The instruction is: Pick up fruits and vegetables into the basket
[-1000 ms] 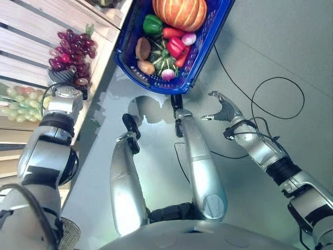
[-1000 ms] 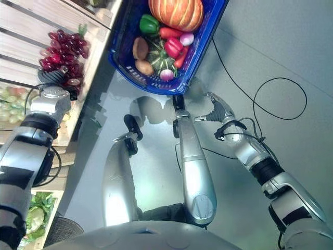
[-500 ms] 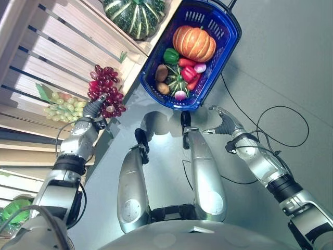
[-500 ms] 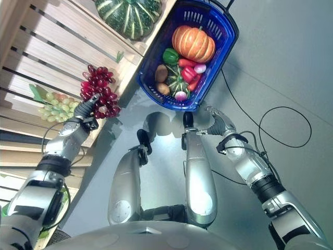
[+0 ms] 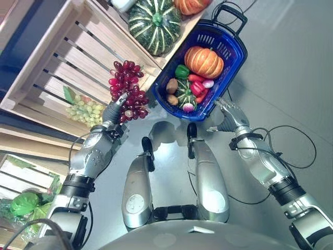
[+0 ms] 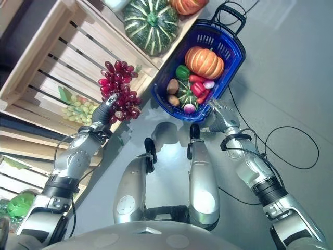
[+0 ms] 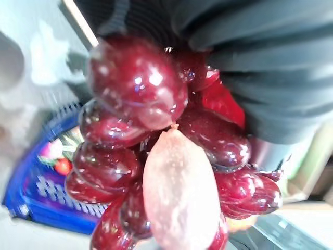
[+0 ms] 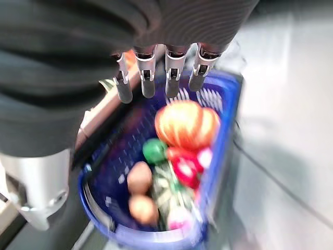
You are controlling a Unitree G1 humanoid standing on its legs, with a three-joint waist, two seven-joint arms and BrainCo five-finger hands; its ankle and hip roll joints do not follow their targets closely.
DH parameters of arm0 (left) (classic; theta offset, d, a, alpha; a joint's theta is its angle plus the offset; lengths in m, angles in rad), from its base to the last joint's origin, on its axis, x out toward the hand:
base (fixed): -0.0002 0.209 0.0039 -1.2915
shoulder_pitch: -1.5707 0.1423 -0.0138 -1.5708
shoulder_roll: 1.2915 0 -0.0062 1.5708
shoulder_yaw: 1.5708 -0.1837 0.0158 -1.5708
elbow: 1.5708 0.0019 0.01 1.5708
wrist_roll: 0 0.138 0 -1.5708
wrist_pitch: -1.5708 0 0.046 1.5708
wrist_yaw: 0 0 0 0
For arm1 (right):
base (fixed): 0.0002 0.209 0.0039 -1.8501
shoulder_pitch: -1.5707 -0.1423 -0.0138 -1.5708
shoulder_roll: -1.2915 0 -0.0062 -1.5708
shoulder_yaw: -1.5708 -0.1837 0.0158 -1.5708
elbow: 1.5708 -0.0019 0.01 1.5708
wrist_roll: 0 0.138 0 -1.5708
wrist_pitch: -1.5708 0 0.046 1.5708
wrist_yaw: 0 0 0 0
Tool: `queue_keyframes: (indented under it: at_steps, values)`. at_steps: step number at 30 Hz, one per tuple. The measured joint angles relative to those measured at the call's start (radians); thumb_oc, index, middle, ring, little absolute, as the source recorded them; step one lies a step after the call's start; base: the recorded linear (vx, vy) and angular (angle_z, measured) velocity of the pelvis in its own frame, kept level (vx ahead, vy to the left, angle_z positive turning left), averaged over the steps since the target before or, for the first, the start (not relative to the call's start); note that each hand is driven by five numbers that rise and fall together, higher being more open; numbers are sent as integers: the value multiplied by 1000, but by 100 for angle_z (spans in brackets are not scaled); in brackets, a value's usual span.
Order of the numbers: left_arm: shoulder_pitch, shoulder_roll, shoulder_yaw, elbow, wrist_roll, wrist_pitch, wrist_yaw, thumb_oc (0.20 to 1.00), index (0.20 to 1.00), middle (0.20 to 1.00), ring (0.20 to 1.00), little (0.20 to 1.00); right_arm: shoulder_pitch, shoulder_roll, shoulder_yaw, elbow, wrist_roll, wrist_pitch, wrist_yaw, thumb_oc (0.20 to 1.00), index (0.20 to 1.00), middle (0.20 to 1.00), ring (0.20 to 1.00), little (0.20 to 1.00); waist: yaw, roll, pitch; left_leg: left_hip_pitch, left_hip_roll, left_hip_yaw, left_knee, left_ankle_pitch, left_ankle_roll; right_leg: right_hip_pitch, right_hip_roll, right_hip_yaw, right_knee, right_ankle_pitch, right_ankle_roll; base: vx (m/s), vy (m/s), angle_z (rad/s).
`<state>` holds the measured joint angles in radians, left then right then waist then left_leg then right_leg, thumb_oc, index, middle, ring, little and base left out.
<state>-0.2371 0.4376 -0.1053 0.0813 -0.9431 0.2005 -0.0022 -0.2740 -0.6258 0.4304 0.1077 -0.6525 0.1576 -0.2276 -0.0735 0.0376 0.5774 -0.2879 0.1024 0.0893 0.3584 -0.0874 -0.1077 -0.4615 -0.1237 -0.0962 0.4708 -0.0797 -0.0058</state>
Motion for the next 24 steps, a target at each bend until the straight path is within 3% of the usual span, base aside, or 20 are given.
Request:
queue_keyframes:
  at_steps: [12, 16, 24]
  values:
    - [-21, -57, -48, -36, -244, 149, 15, 200, 200, 200, 200, 200, -170, -1, 113, 0, -129, 44, -184, 1000, 1000, 1000, 1000, 1000, 44, 23, -5, 73, -3, -17, -56, 17, -5, 84, -4, -33, -44, 6, -2, 19, -13, 6]
    - [-24, -70, -69, -41, -302, 211, 31, 200, 200, 200, 200, 200, -217, -26, 137, -11, -256, 44, -269, 1000, 1000, 1000, 1000, 1000, 49, 29, -8, 91, -3, -33, -70, 24, -5, 113, -6, -49, -58, 7, -1, 21, -27, 11]
    - [-36, -72, -149, -83, -371, 309, 42, 200, 200, 200, 200, 200, -346, -94, 220, -82, -354, -32, -302, 1000, 1000, 1000, 1000, 1000, 74, 55, -26, 106, -4, -51, -79, 28, -4, 144, -10, -67, -70, 8, 1, 13, -33, 7]
